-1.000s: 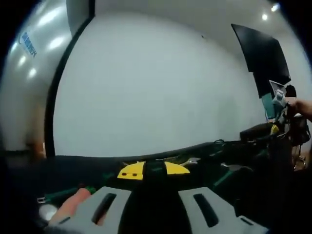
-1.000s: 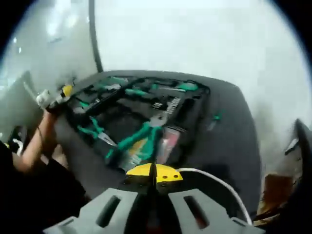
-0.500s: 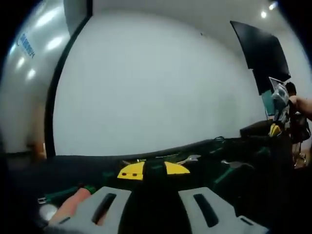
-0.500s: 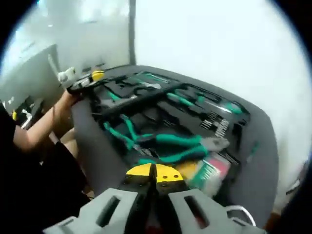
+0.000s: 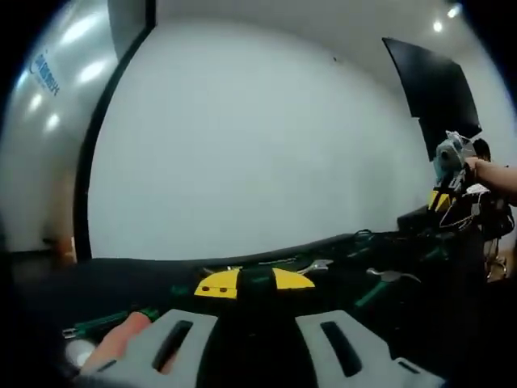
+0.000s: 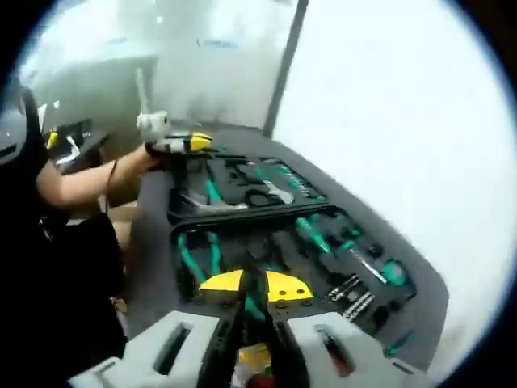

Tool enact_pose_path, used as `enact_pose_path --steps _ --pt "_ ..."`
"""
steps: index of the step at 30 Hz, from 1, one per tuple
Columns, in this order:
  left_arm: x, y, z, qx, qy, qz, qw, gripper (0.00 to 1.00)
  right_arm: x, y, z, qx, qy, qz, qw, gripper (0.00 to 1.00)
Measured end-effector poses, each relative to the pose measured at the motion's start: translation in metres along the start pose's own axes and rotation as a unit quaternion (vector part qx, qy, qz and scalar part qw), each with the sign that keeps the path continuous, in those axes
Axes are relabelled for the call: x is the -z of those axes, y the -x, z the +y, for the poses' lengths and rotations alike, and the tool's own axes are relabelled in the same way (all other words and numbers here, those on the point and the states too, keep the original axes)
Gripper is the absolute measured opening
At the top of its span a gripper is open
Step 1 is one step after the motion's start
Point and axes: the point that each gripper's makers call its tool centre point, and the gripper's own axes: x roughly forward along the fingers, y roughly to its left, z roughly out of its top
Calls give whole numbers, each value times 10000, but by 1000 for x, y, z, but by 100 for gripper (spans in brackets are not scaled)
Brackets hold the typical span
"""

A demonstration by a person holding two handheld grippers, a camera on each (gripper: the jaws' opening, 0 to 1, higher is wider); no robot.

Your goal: Pick up the tools and put them into their designated positions in the toolbox.

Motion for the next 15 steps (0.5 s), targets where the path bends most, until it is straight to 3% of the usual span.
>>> enact_pose_path --steps 2,3,6,9,11,15 --pt "-1 0 0 5 7 -22 10000 15 2 3 10 -474 -389 -122 9980 35" --pt "-1 0 0 4 11 -29 10000 15 5 2 9 -644 -448 -161 9968 36" --pt "-2 1 0 8 24 -47 10000 15 29 -8 -17 -442 -5 169 9989 36" --pt "-2 0 1 11 35 -51 10000 15 49 -19 -29 -509 -398 407 9971 36" --pt "-2 0 1 12 33 -54 10000 15 48 -22 -26 -747 -766 383 9935 36" --pt "-1 -1 2 27 10 -38 10000 15 55 -30 -37 -671 -909 585 9919 37"
